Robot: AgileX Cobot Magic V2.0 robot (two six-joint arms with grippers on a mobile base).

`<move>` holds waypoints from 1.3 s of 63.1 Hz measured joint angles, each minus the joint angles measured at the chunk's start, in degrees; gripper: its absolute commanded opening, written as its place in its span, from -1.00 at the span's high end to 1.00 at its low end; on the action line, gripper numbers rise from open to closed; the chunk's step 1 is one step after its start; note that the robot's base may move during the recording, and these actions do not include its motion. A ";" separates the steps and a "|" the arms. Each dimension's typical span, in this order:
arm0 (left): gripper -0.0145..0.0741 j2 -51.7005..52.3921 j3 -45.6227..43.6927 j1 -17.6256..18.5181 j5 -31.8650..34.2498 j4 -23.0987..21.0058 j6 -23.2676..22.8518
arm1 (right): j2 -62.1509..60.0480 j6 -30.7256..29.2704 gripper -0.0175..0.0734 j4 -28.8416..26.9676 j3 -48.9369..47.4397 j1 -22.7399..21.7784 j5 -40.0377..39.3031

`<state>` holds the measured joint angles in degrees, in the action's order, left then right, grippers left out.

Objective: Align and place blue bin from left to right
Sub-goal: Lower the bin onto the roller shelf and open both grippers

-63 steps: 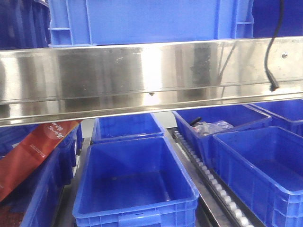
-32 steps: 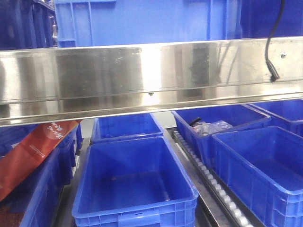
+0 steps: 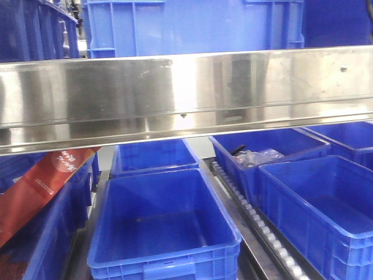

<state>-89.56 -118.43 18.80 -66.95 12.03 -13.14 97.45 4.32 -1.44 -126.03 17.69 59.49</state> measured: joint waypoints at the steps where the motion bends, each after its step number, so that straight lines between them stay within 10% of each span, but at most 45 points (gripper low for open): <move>1: 0.67 0.54 0.42 0.00 -0.10 0.00 0.08 | -0.10 -0.11 0.77 0.00 0.26 0.00 0.15; 23: 0.67 19.82 20.14 0.00 6.64 0.60 0.42 | -15.21 -3.77 0.77 0.00 19.20 0.10 -5.00; 53: 0.67 56.43 55.87 0.00 23.19 0.71 0.42 | -57.05 -6.37 0.77 0.00 71.10 0.10 -32.30; 82: 0.67 70.61 80.65 0.00 36.97 0.71 0.42 | -86.12 -6.45 0.77 0.00 103.90 0.10 -45.05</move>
<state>-18.95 -37.78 18.80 -29.98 12.74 -12.72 11.33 -2.13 -1.44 -22.13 17.79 14.44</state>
